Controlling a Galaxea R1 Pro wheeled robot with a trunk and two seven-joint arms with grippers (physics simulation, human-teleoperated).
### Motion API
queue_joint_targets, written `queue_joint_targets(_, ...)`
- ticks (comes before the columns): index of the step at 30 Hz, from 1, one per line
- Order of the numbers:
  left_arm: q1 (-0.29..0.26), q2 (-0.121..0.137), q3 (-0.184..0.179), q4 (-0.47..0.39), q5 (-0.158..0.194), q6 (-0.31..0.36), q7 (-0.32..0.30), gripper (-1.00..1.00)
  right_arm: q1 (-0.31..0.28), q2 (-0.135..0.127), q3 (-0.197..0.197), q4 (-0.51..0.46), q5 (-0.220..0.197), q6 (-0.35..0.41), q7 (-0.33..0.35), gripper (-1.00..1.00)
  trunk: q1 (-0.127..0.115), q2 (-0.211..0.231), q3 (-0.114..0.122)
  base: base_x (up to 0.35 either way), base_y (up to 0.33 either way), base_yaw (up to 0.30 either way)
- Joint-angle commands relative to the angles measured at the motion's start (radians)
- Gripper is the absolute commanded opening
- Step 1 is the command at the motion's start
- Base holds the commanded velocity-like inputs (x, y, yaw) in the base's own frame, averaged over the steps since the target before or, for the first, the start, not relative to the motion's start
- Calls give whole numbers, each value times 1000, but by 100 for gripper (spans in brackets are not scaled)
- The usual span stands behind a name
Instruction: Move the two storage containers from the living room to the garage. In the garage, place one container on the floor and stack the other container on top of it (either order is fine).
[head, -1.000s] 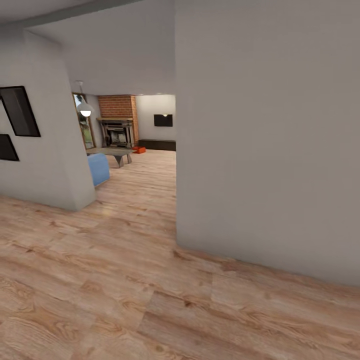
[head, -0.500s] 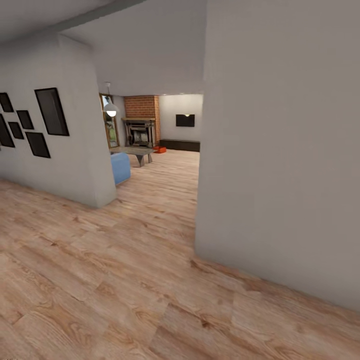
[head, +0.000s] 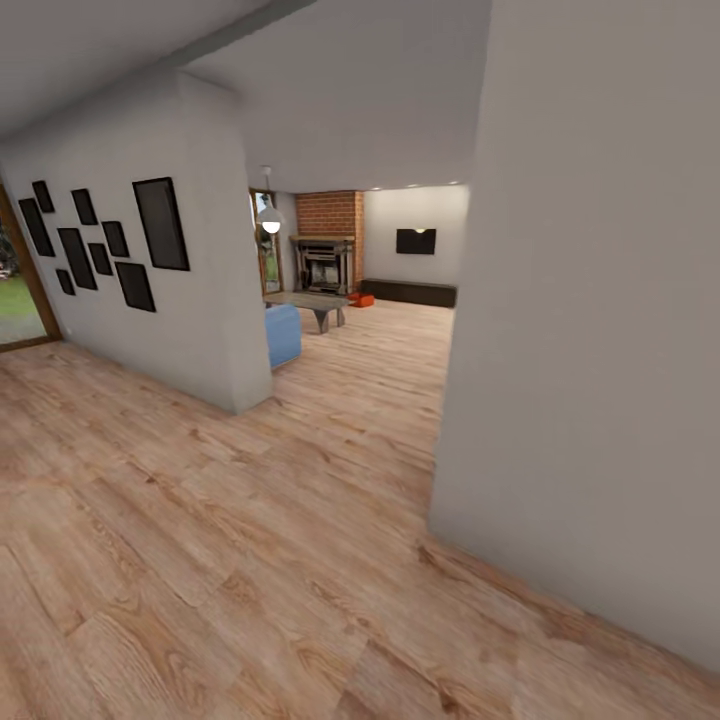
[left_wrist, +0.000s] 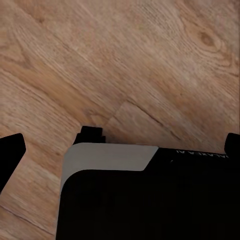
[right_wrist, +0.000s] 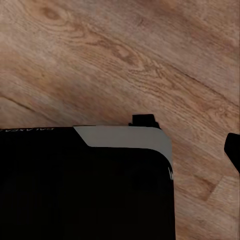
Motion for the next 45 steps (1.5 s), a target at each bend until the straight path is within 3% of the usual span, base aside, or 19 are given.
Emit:
queue_joint_targets(1, -1, 0, 6, 1, 9, 0, -3, 100, -1, 1, 8, 3, -10, -5, 4, 100, 1, -1, -1, 327, 0, 268)
queue_joint_targets(24, -1, -2, 6, 1, 9, -1, -3, 100, -1, 1, 8, 3, -10, -5, 4, 100, 1, -1, -1, 327, 0, 263)
queue_joint_targets(45, -1, -2, 6, 1, 9, -1, -3, 100, -1, -1, 8, 3, -10, -5, 4, 100, 1, -1, -1, 327, 0, 19)
